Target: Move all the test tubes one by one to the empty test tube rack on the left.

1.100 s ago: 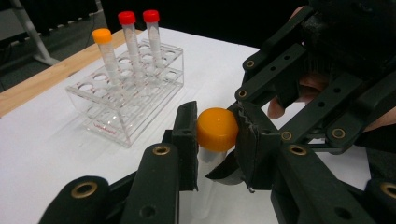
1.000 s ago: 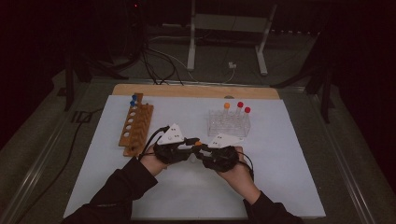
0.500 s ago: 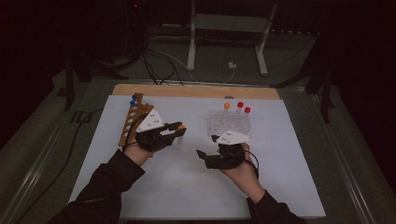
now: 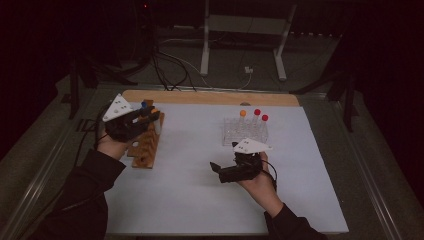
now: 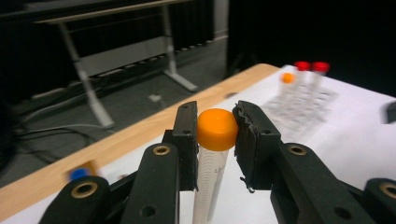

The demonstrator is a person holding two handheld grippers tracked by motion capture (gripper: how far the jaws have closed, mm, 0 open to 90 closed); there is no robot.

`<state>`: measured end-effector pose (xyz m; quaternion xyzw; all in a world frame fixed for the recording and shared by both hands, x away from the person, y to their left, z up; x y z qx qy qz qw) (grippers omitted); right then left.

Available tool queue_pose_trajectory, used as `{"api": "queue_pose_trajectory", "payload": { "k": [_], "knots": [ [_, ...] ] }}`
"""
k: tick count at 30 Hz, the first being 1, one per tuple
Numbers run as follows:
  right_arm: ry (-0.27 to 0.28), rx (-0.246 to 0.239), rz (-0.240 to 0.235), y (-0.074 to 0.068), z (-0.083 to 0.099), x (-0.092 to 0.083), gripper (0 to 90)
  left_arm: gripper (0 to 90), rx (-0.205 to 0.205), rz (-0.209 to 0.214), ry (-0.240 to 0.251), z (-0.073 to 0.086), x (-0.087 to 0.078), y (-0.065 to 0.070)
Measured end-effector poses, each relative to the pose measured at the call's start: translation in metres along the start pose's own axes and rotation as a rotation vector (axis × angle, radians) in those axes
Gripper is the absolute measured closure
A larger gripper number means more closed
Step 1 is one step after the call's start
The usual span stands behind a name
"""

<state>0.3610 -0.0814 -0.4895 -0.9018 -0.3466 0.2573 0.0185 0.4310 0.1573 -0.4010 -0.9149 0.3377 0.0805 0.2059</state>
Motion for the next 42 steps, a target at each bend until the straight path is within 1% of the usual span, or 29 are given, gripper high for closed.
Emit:
{"api": "queue_pose_trajectory", "payload": {
  "k": [1,6,7,13,15,17,18,19,20,21,24,33,34,41,42],
  "knots": [
    [0.0,0.001,-0.007,0.0,0.0,-0.001,0.0,71.8,-0.006,-0.017,-0.002,0.002,-0.001,-0.006],
    [-0.001,0.0,-0.007,0.0,0.0,-0.001,0.0,71.7,-0.017,-0.073,-0.027,0.01,0.001,-0.028],
    [-0.002,0.0,-0.007,0.001,0.0,-0.001,0.0,71.8,-0.027,-0.077,-0.028,0.011,0.003,-0.031],
    [-0.002,0.007,-0.02,0.0,0.001,-0.001,0.0,71.7,-0.045,-0.125,-0.033,0.02,0.01,-0.047],
    [0.001,0.007,-0.022,0.0,0.0,-0.001,0.0,71.7,-0.048,-0.148,-0.04,0.025,0.013,-0.052],
    [-0.003,0.007,-0.025,0.0,0.001,-0.001,0.0,71.7,-0.073,-0.159,-0.047,0.033,0.017,-0.056],
    [-0.002,0.004,-0.024,0.0,0.001,-0.001,0.0,71.7,-0.071,-0.177,-0.055,0.037,0.019,-0.058],
    [-0.004,0.006,-0.026,0.0,0.001,-0.001,0.0,71.7,-0.082,-0.178,-0.058,0.041,0.021,-0.059],
    [-0.006,0.009,-0.026,0.0,0.001,-0.001,0.0,71.7,-0.094,-0.181,-0.065,0.046,0.022,-0.06],
    [-0.005,0.011,-0.025,0.001,0.002,-0.001,0.0,71.7,-0.097,-0.19,-0.073,0.05,0.024,-0.062],
    [-0.009,0.019,-0.028,0.002,0.003,0.0,0.0,71.7,-0.124,-0.189,-0.091,0.061,0.028,-0.062],
    [-0.014,0.018,-0.036,0.001,0.003,0.0,0.0,71.6,-0.138,-0.177,-0.162,0.09,0.04,-0.054],
    [-0.016,0.017,-0.036,0.001,0.004,0.0,0.0,71.6,-0.135,-0.176,-0.168,0.093,0.041,-0.053],
    [-0.022,0.017,-0.038,0.001,0.004,0.001,0.0,71.5,-0.152,-0.17,-0.207,0.107,0.045,-0.05],
    [-0.022,0.016,-0.038,0.001,0.004,0.001,0.0,71.5,-0.156,-0.169,-0.206,0.108,0.046,-0.05]
  ]
}}
Point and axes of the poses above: each handheld gripper's, and its own axes: x roughly forward along the jaws, z roughly out of its underside, y roughly to its right, the point moved 10 cm from there along x, roughly forward along the jaws, and after that the axes turned 14 degrees about x, right-handed, at the moved point
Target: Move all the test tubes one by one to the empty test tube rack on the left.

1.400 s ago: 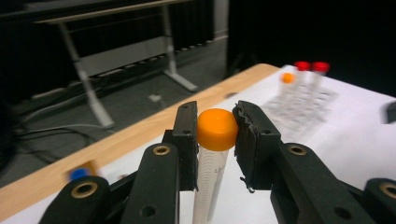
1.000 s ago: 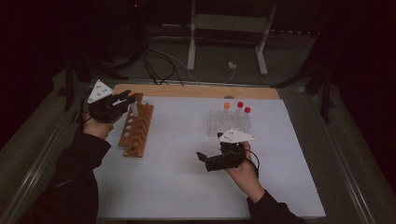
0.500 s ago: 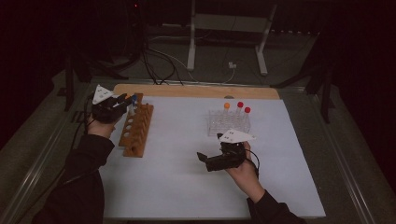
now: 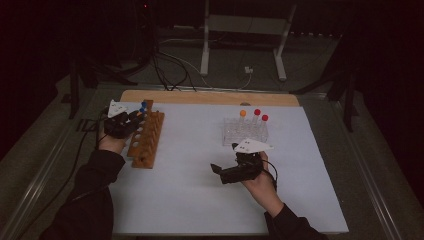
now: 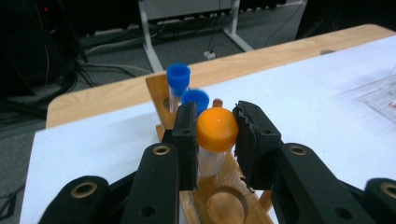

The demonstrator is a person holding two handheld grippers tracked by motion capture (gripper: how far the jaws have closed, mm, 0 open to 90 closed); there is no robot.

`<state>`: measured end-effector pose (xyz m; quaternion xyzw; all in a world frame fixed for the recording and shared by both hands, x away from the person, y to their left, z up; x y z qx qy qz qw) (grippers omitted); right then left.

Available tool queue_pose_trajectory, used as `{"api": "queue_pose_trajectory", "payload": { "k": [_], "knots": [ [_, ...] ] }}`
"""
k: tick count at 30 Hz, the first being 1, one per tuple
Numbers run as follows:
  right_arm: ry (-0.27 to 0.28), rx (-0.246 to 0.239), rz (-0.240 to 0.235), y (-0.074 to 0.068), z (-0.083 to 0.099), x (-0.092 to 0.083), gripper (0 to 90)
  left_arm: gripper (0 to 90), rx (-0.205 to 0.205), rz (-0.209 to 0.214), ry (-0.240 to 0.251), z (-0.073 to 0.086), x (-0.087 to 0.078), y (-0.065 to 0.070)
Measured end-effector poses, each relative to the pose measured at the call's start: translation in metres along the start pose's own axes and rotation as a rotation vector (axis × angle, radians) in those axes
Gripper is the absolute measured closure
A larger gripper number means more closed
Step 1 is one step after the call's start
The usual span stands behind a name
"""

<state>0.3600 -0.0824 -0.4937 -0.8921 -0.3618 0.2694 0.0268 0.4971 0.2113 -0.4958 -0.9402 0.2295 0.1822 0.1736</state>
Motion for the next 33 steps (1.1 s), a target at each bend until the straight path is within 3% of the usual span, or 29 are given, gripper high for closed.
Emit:
{"api": "queue_pose_trajectory", "payload": {
  "k": [8,12,15,20,23,26,30,33],
  "knots": [
    [0.009,-0.004,0.001,0.001,-0.003,-0.001,0.0,70.2,-0.001,0.006,-0.024,-0.001,-0.003,0.001],
    [0.025,-0.003,0.02,0.007,-0.008,-0.004,0.0,51.7,0.008,0.001,-0.015,-0.006,-0.014,0.006],
    [0.038,0.01,0.036,0.016,-0.014,-0.005,0.0,38.5,-0.01,0.038,0.029,-0.012,-0.028,0.015],
    [0.056,0.035,0.071,0.034,-0.024,-0.005,0.0,16.0,0.011,0.109,0.062,-0.018,-0.049,0.042],
    [0.068,0.054,0.118,0.049,-0.029,-0.002,3.4,9.3,-0.009,0.176,0.091,-0.02,-0.058,0.063],
    [0.077,0.078,0.17,0.065,-0.031,0.003,5.8,1.7,0.003,0.232,0.104,-0.019,-0.063,0.089],
    [0.076,0.108,0.246,0.088,-0.033,0.011,16.1,1.5,0.074,0.284,0.093,-0.015,-0.066,0.12],
    [0.074,0.133,0.31,0.105,-0.036,0.017,24.9,1.5,0.11,0.321,0.113,-0.017,-0.07,0.134]
  ]
}}
Point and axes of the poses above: each handheld gripper's, and its own axes: x roughly forward along the jaws, z roughly out of its underside, y roughly to its right, the point moved 10 cm from there along x, roughly forward along the jaws, and after that the axes turned 14 degrees about x, right-handed, at the moved point
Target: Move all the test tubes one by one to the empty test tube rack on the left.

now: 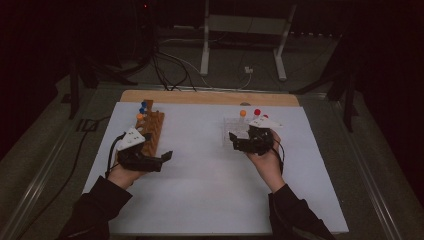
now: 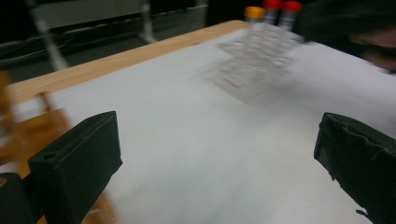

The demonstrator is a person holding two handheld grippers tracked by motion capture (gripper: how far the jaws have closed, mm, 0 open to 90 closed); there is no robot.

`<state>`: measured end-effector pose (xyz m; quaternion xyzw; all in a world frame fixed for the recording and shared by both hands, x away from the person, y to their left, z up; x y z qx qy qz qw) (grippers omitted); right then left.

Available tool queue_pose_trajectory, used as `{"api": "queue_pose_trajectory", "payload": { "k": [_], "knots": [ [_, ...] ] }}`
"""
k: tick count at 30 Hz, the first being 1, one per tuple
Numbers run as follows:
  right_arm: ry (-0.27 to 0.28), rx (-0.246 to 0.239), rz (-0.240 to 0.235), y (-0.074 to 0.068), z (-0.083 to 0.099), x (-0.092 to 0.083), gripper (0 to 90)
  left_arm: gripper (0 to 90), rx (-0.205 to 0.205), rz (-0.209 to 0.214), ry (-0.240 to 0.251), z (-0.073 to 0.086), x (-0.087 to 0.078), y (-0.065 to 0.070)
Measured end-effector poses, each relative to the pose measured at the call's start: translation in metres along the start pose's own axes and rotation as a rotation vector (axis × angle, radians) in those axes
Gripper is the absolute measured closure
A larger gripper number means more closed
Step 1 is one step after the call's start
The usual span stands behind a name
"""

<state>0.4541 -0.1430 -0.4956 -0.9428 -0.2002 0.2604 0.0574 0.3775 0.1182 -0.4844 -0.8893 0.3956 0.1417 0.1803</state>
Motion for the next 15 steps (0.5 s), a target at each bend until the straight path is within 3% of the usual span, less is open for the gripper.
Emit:
{"api": "queue_pose_trajectory", "payload": {
  "k": [2,7,15],
  "knots": [
    [0.002,0.016,0.028,0.008,-0.003,0.007,31.9,1.5,-0.001,0.022,0.007,-0.002,0.001,0.006],
    [-0.014,0.051,0.082,0.022,-0.008,0.025,46.2,1.5,0.017,0.023,0.013,-0.003,0.001,0.011],
    [-0.019,0.084,0.146,0.036,-0.015,0.042,59.0,1.5,0.021,0.033,0.015,-0.005,0.0,0.013]
  ]
}}
Point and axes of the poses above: each handheld gripper's, and its own axes: x roughly forward along the jaws, z roughly out of its underside, y roughly to its right, the point moved 10 cm from there along x, roughly forward along the jaws, and after that the axes turned 14 degrees about x, right-handed, at the moved point
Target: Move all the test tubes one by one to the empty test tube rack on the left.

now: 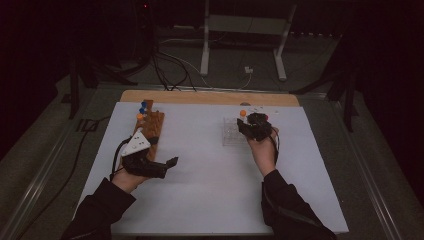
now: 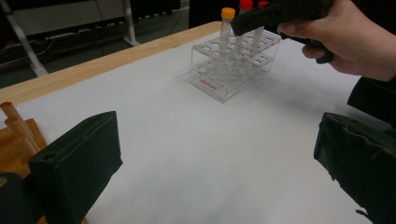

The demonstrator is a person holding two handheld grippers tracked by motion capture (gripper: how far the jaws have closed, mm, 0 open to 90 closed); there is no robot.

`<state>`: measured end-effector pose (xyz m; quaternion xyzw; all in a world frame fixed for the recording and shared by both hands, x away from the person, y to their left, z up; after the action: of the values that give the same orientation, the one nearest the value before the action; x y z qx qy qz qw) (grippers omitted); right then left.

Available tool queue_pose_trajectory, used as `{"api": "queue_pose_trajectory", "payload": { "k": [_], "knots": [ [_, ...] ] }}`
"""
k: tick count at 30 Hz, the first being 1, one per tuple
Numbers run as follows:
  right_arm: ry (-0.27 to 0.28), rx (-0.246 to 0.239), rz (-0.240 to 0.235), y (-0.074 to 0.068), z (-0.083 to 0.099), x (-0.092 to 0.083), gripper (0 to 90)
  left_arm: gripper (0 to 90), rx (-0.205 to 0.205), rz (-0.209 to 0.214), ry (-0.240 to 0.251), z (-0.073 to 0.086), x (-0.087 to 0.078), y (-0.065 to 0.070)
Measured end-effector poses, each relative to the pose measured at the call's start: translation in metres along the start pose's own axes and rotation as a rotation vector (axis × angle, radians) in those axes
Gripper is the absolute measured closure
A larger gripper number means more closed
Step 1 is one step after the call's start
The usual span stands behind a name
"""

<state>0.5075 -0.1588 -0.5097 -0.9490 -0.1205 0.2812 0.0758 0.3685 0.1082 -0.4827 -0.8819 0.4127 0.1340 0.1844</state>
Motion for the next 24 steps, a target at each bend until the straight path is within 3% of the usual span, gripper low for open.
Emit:
{"api": "queue_pose_trajectory", "payload": {
  "k": [14,24],
  "knots": [
    [-0.036,-0.029,0.076,0.002,0.001,0.021,71.4,1.6,-0.004,0.008,0.003,0.0,0.0,0.001],
    [-0.013,-0.03,0.069,0.0,-0.005,0.017,75.3,1.5,-0.01,0.021,-0.001,0.0,0.001,0.001]
  ]
}}
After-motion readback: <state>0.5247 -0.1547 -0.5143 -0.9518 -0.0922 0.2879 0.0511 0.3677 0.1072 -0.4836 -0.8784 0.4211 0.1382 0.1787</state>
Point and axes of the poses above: each handheld gripper's, and its own axes: x roughly forward along the jaws, z roughly out of its underside, y roughly to its right, the point moved 10 cm from there along x, roughly forward along the jaws, and after that the axes turned 14 degrees about x, right-handed, at the moved point
